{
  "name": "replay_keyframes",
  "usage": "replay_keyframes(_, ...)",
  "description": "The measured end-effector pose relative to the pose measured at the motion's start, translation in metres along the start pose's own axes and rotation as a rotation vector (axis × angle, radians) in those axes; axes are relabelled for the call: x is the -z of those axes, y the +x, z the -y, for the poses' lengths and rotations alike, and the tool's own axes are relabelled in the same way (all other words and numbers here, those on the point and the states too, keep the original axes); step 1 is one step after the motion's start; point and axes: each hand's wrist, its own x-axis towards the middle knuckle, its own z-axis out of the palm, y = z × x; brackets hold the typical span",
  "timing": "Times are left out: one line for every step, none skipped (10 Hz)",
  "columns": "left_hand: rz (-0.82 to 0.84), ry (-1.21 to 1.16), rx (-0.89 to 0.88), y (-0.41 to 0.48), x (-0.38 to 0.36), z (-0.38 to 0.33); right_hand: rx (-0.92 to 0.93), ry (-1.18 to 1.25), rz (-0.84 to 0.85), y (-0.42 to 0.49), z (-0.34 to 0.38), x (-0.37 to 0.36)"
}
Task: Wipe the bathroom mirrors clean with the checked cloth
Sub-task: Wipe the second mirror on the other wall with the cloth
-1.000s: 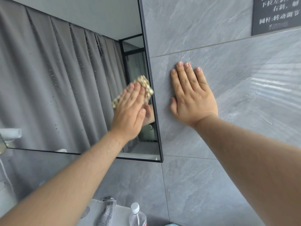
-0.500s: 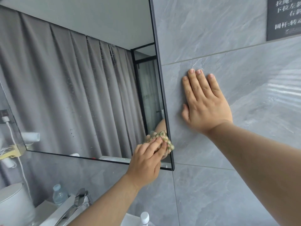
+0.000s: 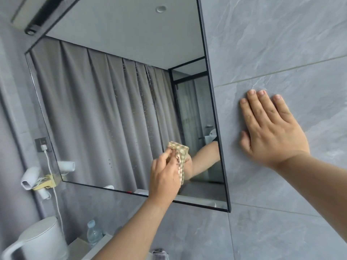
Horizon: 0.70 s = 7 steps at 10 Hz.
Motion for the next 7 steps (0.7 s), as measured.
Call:
replay_keyframes(-0.095, -0.1, 0.247, 0.003, -0.006, 0.014, 0.001, 0.004, 0.0, 0.0, 0.0, 0.0)
replay_keyframes(-0.186, -0.232, 0.601, 0.014, -0.009, 0.014, -0.001, 0.009, -0.002, 0.0, -0.001, 0.0)
replay_keyframes(-0.262, -0.289, 0.773, 0.019, -0.015, 0.018, 0.0, 0.02, -0.012, 0.0, 0.001, -0.001)
replay_keyframes(-0.354, -0.368, 0.915, 0.026, -0.022, 0.02, -0.001, 0.023, -0.022, -0.001, 0.0, -0.002)
replay_keyframes(-0.432, -0.459, 0.999, 0.037, -0.025, 0.018, -0.004, 0.026, -0.024, -0.001, -0.001, -0.001)
replay_keyframes(-0.436, -0.483, 0.981, 0.052, -0.022, 0.017, -0.003, 0.038, -0.021, -0.001, 0.0, -0.001)
replay_keyframes(-0.408, -0.413, 0.893, 0.07, -0.016, 0.015, 0.003, 0.035, -0.015, -0.001, -0.001, 0.0)
